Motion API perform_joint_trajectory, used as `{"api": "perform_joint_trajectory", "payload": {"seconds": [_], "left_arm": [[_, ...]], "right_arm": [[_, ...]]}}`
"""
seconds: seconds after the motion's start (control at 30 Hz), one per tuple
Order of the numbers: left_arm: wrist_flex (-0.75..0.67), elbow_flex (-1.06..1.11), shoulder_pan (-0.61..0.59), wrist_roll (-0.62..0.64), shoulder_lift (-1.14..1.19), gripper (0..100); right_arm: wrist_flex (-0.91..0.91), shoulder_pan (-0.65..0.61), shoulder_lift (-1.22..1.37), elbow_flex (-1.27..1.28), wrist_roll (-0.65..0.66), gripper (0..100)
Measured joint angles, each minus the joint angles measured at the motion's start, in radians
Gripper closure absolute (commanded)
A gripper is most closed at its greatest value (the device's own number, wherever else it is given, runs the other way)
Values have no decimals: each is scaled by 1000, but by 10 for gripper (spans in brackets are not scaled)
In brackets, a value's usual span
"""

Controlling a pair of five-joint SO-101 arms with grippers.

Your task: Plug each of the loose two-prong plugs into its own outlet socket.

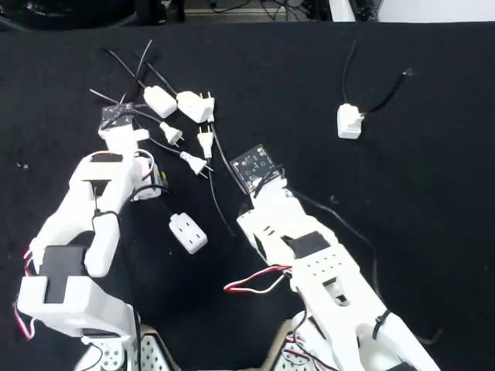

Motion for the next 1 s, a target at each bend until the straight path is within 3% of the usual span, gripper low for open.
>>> {"api": "perform_joint_trajectory", "payload": {"seconds": [0.1,0.33,0.77,1.0], "left_arm": [[8,-8,-46,11,8,798],[245,-52,-196,12,18,798],[514,-41,-341,-281,21,798],[555,-41,-437,-334,12,798]], "right_arm": [[0,0,0,0,0,727],[0,0,0,0,0,727],[0,0,0,0,0,727],[0,0,0,0,0,727]]}}
